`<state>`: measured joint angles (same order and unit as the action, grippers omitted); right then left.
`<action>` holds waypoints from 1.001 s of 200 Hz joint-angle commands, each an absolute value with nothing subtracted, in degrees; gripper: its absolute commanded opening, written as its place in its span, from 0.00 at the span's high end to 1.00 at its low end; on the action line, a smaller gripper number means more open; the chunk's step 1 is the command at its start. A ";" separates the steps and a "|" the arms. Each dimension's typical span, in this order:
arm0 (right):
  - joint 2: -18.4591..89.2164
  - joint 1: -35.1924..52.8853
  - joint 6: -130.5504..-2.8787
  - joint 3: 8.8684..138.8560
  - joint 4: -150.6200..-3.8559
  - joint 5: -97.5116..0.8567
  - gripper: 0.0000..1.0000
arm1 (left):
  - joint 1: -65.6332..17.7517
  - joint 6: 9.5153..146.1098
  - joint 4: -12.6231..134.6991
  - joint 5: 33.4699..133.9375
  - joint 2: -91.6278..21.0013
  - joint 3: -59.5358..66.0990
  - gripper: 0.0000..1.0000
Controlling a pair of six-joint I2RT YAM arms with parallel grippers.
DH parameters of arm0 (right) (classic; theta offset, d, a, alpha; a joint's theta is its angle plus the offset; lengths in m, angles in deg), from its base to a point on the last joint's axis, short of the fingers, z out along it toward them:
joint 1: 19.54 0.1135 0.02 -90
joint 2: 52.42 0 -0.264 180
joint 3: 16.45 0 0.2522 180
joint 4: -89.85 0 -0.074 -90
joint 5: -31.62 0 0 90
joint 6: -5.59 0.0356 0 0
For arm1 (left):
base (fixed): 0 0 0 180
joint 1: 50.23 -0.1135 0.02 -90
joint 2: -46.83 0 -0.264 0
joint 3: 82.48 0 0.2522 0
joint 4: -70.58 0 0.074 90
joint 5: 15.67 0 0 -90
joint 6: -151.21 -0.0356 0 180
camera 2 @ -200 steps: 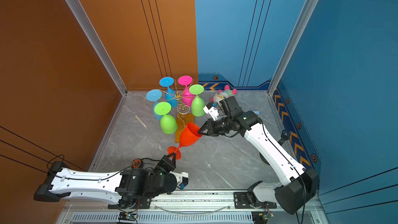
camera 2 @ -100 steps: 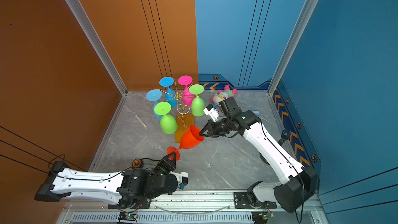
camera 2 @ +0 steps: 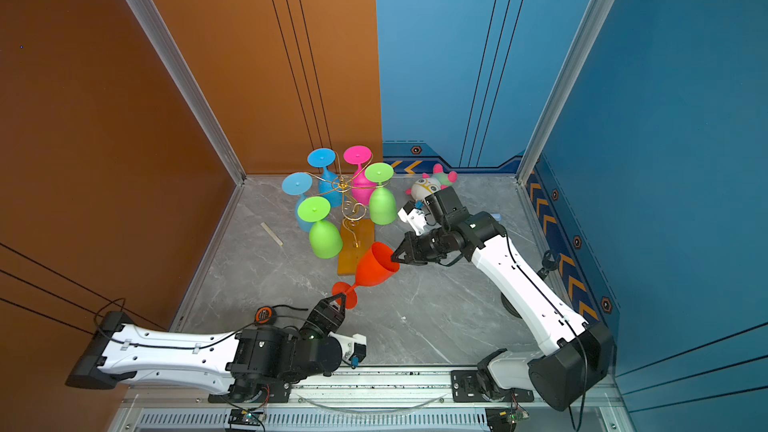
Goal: Take the wine glass off the wine glass rack
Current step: 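Reach the right gripper to the red glass rim while the left holds the foot, then close the right gripper on the red rim while the left gripper opens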
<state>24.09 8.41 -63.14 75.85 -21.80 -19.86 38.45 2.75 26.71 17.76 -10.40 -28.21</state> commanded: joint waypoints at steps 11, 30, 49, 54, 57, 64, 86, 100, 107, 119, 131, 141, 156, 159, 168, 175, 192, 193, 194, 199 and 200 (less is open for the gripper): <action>22.35 7.80 -66.11 78.48 -17.50 -28.20 1.00 | 39.22 12.87 31.85 19.44 -8.19 -29.44 0.33; 22.34 7.75 -66.78 78.79 -16.55 -31.06 1.00 | 38.55 17.45 32.59 19.82 -6.43 -29.68 0.31; 22.60 7.71 -68.11 79.67 -14.62 -35.01 1.00 | 36.41 22.41 33.09 20.92 -4.04 -29.45 0.27; 22.92 7.67 -68.82 80.41 -13.52 -36.60 1.00 | 35.84 23.96 33.07 21.41 -3.41 -29.27 0.25; 23.09 7.63 -69.23 80.94 -12.95 -37.75 1.00 | 35.52 25.01 33.06 21.66 -3.00 -29.14 0.23; 23.42 7.46 -70.18 82.00 -11.35 -40.11 1.00 | 34.48 27.63 33.00 22.22 -2.25 -28.80 0.19; 24.27 5.78 -72.24 83.59 -9.14 -44.06 1.00 | 31.38 34.61 31.87 22.57 -1.29 -27.23 0.09; 25.12 4.76 -73.26 84.44 -8.13 -45.45 1.00 | 29.53 37.95 30.19 23.29 -1.48 -25.91 0.08; 25.43 4.28 -73.73 84.86 -7.84 -46.10 1.00 | 28.65 39.40 29.49 23.78 -1.55 -25.46 0.08; 26.16 3.44 -74.41 85.43 -7.53 -46.91 1.00 | 27.39 41.50 28.99 24.78 -1.55 -25.05 0.07; 27.08 2.69 -74.97 86.26 -7.22 -48.13 1.00 | 26.30 43.51 28.92 25.64 -1.42 -25.00 0.07; 27.91 2.13 -75.40 86.92 -7.23 -49.10 1.00 | 25.28 45.40 28.91 26.64 -1.11 -25.15 0.06; 29.44 1.11 -75.97 88.23 -7.22 -50.33 1.00 | 23.47 48.32 28.37 28.53 -0.68 -25.40 0.06; 29.75 0.93 -76.04 88.53 -7.22 -50.66 1.00 | 23.19 48.82 28.21 28.88 -0.53 -25.47 0.06; 30.85 0.53 -76.41 89.50 -7.22 -51.89 1.00 | 22.21 49.99 27.82 29.48 -0.17 -25.64 0.06; 31.67 0.21 -76.61 90.29 -7.24 -52.88 1.00 | 21.70 50.93 27.60 29.68 0.29 -25.79 0.06; 33.95 -0.70 -77.00 92.52 -7.31 -54.49 1.00 | 20.37 52.81 26.94 30.79 1.74 -26.30 0.05; 34.09 -0.71 -77.02 92.68 -7.31 -54.63 1.00 | 20.31 52.92 26.90 30.90 1.87 -26.29 0.05; 34.21 -0.76 -77.07 92.94 -7.31 -54.84 1.00 | 20.15 53.02 26.87 30.99 1.98 -26.36 0.05; 34.97 -0.98 -77.12 93.64 -7.31 -55.57 1.00 | 19.68 53.56 26.70 31.47 2.52 -26.56 0.05; 35.18 -1.03 -77.16 93.73 -7.31 -55.75 1.00 | 19.58 53.69 26.69 31.55 2.62 -26.63 0.05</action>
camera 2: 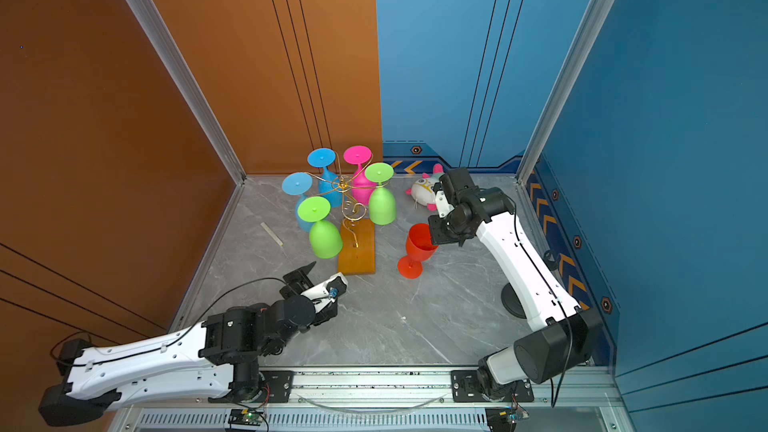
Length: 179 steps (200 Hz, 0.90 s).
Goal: Take the wine glass off the wine glass rack
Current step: 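Close the right gripper on the red rim while the left gripper opens, then carry the red glass beside the plush toy and lower it while the left arm retracts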
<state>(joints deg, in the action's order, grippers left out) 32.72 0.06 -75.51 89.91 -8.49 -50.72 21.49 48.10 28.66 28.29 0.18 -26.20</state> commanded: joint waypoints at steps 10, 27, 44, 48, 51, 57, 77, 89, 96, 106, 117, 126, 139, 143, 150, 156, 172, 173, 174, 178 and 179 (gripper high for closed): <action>36.73 -1.53 -77.30 95.24 -7.31 -57.06 1.00 | 18.47 54.60 26.46 32.32 3.74 -27.15 0.05; 39.49 -2.59 -77.40 97.94 -7.51 -57.47 1.00 | 17.90 55.51 26.41 32.32 5.09 -27.45 0.05; 42.24 -3.55 -77.36 99.87 -8.16 -57.72 1.00 | 17.23 56.02 25.58 32.14 5.91 -27.22 0.04; 42.93 -3.74 -77.30 101.24 -8.19 -57.84 1.00 | 17.04 56.29 25.12 32.14 5.96 -27.16 0.03; 43.43 -3.84 -77.32 102.07 -8.25 -57.93 1.00 | 16.80 56.55 24.86 32.14 6.04 -27.07 0.03; 44.55 -3.99 -77.35 103.04 -8.27 -57.78 1.00 | 16.50 57.06 23.99 32.14 6.13 -26.89 0.03; 48.04 -4.50 -77.36 106.13 -8.62 -58.19 1.00 | 15.69 59.01 21.84 32.23 6.89 -26.67 0.02; 50.09 -4.59 -77.47 108.02 -8.62 -58.22 1.00 | 15.50 59.76 21.30 32.24 7.54 -26.78 0.02; 51.18 -4.66 -77.32 109.05 -8.75 -58.16 1.00 | 15.43 59.97 21.19 32.23 7.90 -26.86 0.02; 52.67 -4.76 -77.28 110.31 -9.04 -58.20 1.00 | 15.39 60.22 21.06 32.32 8.39 -26.89 0.02; 54.40 -4.93 -77.04 111.84 -9.33 -58.29 1.00 | 15.28 60.21 21.05 32.23 8.72 -27.04 0.01; 55.92 -5.09 -76.95 113.18 -9.56 -58.12 1.00 | 15.26 60.22 21.05 32.00 8.85 -27.06 0.01; 58.00 -5.47 -76.51 115.07 -10.23 -57.45 1.00 | 15.13 60.16 20.87 31.80 8.86 -27.05 0.01; 58.72 -5.59 -76.39 115.81 -10.22 -57.19 1.00 | 15.14 60.14 20.87 31.79 8.86 -27.06 0.01; 59.84 -5.59 -76.20 117.14 -10.21 -56.78 1.00 | 15.12 60.03 20.70 31.88 8.83 -27.06 0.02; 60.75 -5.63 -76.22 118.14 -10.20 -56.61 1.00 | 15.10 59.94 20.55 31.93 8.77 -26.97 0.02; 63.06 -5.67 -75.90 120.73 -10.21 -56.56 1.00 | 15.07 60.05 20.29 32.06 8.69 -26.97 0.02; 63.20 -5.66 -75.85 120.85 -10.25 -56.55 1.00 | 15.07 60.01 20.32 32.06 8.69 -26.93 0.02; 63.35 -5.70 -75.83 121.00 -10.23 -56.54 1.00 | 15.12 59.99 20.33 32.10 8.69 -26.95 0.02; 63.92 -5.70 -75.72 121.56 -10.21 -56.49 1.00 | 15.12 60.00 20.33 32.14 8.68 -26.96 0.02; 64.02 -5.72 -75.67 121.71 -10.21 -56.47 1.00 | 15.10 59.99 20.34 32.14 8.68 -26.97 0.02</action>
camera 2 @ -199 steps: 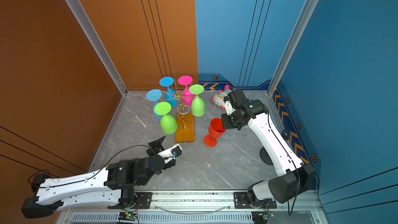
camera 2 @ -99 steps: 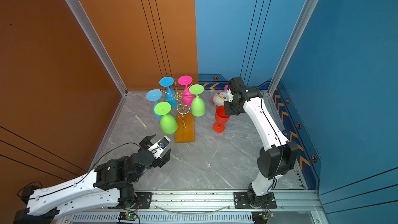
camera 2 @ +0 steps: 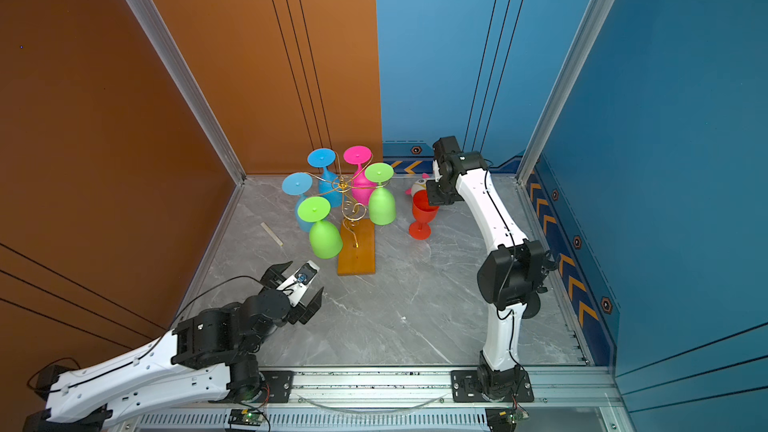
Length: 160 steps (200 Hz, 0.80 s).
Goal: Take the wine glass off the wine glass rack
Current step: 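Carry the red glass beside the plush toy and lower it while the left arm retracts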
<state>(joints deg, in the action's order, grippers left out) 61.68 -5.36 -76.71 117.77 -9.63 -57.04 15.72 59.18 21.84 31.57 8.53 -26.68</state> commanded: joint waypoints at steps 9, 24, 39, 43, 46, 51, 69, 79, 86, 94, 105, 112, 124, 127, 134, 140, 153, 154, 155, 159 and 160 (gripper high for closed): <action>65.08 -5.61 -75.50 122.81 -10.25 -56.23 1.00 | 15.11 60.01 20.35 32.23 8.60 -26.97 0.02; 66.01 -5.52 -75.14 124.24 -10.20 -55.68 1.00 | 15.03 60.02 20.19 32.32 8.57 -26.88 0.02; 68.49 -5.36 -74.82 125.54 -10.21 -55.43 1.00 | 15.07 59.97 20.23 34.66 8.60 -26.87 0.02; 68.80 -5.26 -74.78 125.89 -10.21 -55.39 1.00 | 15.06 59.96 20.23 34.66 8.51 -26.83 0.02; 69.00 -5.22 -74.75 126.05 -10.22 -55.39 1.00 | 15.03 59.93 20.23 34.67 8.49 -26.73 0.02; 69.34 -5.08 -74.74 126.51 -10.21 -55.23 1.00 | 15.07 59.86 20.18 34.54 8.40 -26.81 0.02; 70.53 -4.52 -74.75 127.80 -10.16 -55.04 1.00 | 15.02 59.73 20.11 34.43 8.54 -26.72 0.02; 71.22 -4.21 -74.67 128.46 -10.23 -54.97 1.00 | 15.07 59.73 20.12 34.42 8.50 -26.79 0.02; 71.59 -3.94 -74.75 128.98 -10.21 -54.89 1.00 | 15.10 59.77 20.08 34.57 8.69 -26.71 0.02; 72.16 -3.60 -74.73 129.49 -10.20 -54.81 1.00 | 15.07 59.75 20.08 35.05 8.76 -26.74 0.02; 72.83 -3.15 -74.68 130.21 -10.21 -54.86 1.00 | 15.08 59.71 20.08 35.71 8.84 -26.79 0.02; 73.28 -2.89 -74.82 130.58 -10.29 -54.83 1.00 | 15.12 59.63 20.10 36.07 8.86 -26.79 0.02; 74.10 -2.51 -74.84 131.16 -10.34 -54.82 1.00 | 15.15 59.65 20.12 36.36 8.69 -26.81 0.02; 74.28 -2.37 -74.90 131.29 -10.38 -54.80 1.00 | 15.15 59.61 20.06 36.36 8.69 -26.73 0.02; 74.67 -2.14 -74.91 131.68 -10.38 -54.77 1.00 | 15.08 59.61 20.08 36.33 8.53 -26.79 0.02; 75.02 -1.82 -74.87 132.01 -10.38 -54.73 1.00 | 15.13 59.55 20.00 36.41 8.47 -26.71 0.02; 75.73 -1.42 -74.90 132.70 -10.38 -54.85 1.00 | 15.12 59.53 20.00 36.41 8.46 -26.78 0.02; 75.86 -1.38 -74.91 132.72 -10.38 -54.86 1.00 | 15.14 59.53 19.99 36.39 8.49 -26.74 0.02; 75.83 -1.36 -74.92 132.82 -10.38 -54.86 1.00 | 15.15 59.53 19.99 36.37 8.50 -26.77 0.02; 76.04 -1.19 -74.89 132.98 -10.37 -54.84 1.00 | 15.16 59.53 19.89 36.45 8.54 -26.78 0.02; 76.10 -1.18 -74.86 133.04 -10.38 -54.81 1.00 | 15.12 59.49 19.90 36.45 8.53 -26.79 0.02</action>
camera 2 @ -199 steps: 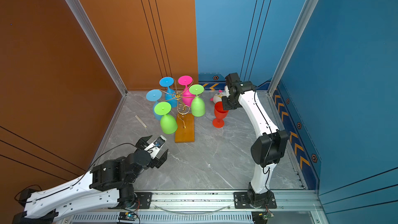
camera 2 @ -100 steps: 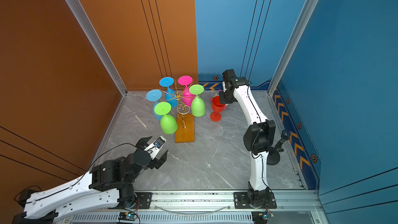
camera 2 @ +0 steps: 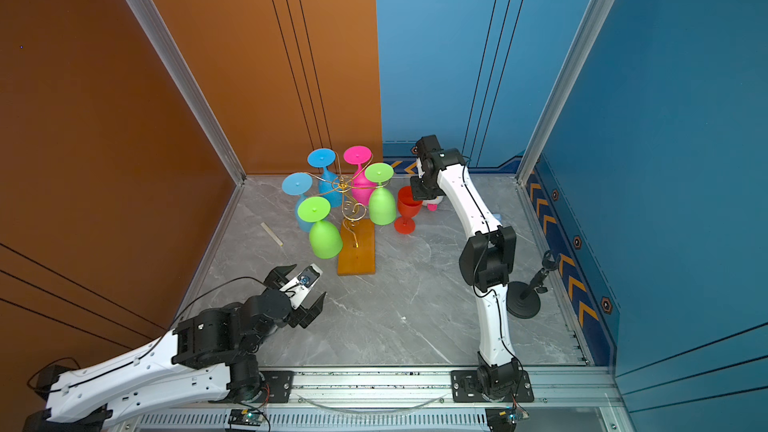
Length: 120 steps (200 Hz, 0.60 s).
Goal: Take the wine glass off the wine glass rack
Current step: 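Carry the red glass beside the plush toy and lower it while the left arm retracts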
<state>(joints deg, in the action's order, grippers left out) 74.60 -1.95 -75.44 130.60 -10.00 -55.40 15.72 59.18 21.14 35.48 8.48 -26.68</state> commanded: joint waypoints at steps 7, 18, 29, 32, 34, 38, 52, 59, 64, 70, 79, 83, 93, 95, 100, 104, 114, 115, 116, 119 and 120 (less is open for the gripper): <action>76.37 -0.98 -74.87 133.31 -10.38 -54.80 1.00 | 15.10 59.45 19.92 36.29 8.66 -26.77 0.02; 76.68 -0.70 -74.85 133.70 -10.38 -54.79 1.00 | 15.23 59.40 19.98 36.36 8.83 -26.78 0.02; 76.94 -0.50 -74.90 134.12 -10.38 -54.78 1.00 | 15.25 59.43 19.91 36.28 8.99 -26.77 0.02; 77.03 -0.45 -74.90 134.20 -10.38 -54.73 1.00 | 15.23 59.42 19.90 36.33 9.04 -26.73 0.02; 77.08 -0.42 -74.85 134.27 -10.38 -54.66 1.00 | 15.24 59.42 19.90 36.36 9.02 -26.73 0.02; 77.15 -0.39 -74.79 134.39 -10.38 -54.69 1.00 | 15.23 59.45 19.89 36.36 9.07 -26.77 0.02; 77.58 -0.20 -74.61 134.70 -10.38 -54.35 1.00 | 15.28 59.45 19.82 36.28 9.21 -26.79 0.02; 77.81 -0.05 -74.56 134.89 -10.38 -54.08 1.00 | 15.38 59.45 19.86 36.11 9.29 -26.83 0.02; 78.00 0.06 -74.55 135.00 -10.36 -54.13 1.00 | 15.36 59.38 19.82 36.10 9.26 -26.79 0.02; 78.16 0.21 -74.54 135.19 -10.33 -54.21 1.00 | 15.40 59.43 19.82 36.19 9.23 -26.82 0.02; 78.42 0.45 -74.54 135.22 -10.29 -54.31 1.00 | 15.42 59.36 19.82 36.27 9.21 -26.84 0.02; 78.51 0.50 -74.52 135.33 -10.32 -54.33 1.00 | 15.34 59.33 19.82 36.21 9.19 -26.77 0.02; 78.62 0.68 -74.52 135.32 -10.35 -54.33 1.00 | 15.40 59.22 19.82 36.24 9.12 -26.82 0.02; 78.69 0.72 -74.54 135.39 -10.35 -54.31 1.00 | 15.35 59.19 19.77 36.22 9.12 -26.82 0.02; 78.75 0.84 -74.51 135.39 -10.36 -54.34 1.00 | 15.40 59.22 19.73 36.25 9.06 -26.78 0.02; 78.84 0.85 -74.55 135.51 -10.36 -54.34 1.00 | 15.47 59.23 19.73 36.23 9.04 -26.81 0.02; 78.89 0.99 -74.55 135.64 -10.30 -54.34 0.98 | 15.44 59.11 19.73 36.21 8.95 -26.73 0.02; 78.89 1.01 -74.52 135.65 -10.34 -54.34 0.98 | 15.43 59.10 19.73 36.20 8.95 -26.72 0.02; 78.89 1.02 -74.54 135.65 -10.36 -54.34 0.98 | 15.43 59.10 19.68 36.24 8.95 -26.76 0.02; 78.89 1.03 -74.50 135.73 -10.38 -54.34 0.98 | 15.44 59.05 19.66 36.27 8.88 -26.79 0.02; 78.89 1.03 -74.45 135.69 -10.38 -54.34 0.98 | 15.43 59.07 19.69 36.19 8.87 -26.75 0.02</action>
<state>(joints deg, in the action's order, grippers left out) 77.72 0.47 -75.40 133.77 -10.02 -55.13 15.72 59.16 20.96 35.63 8.70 -26.68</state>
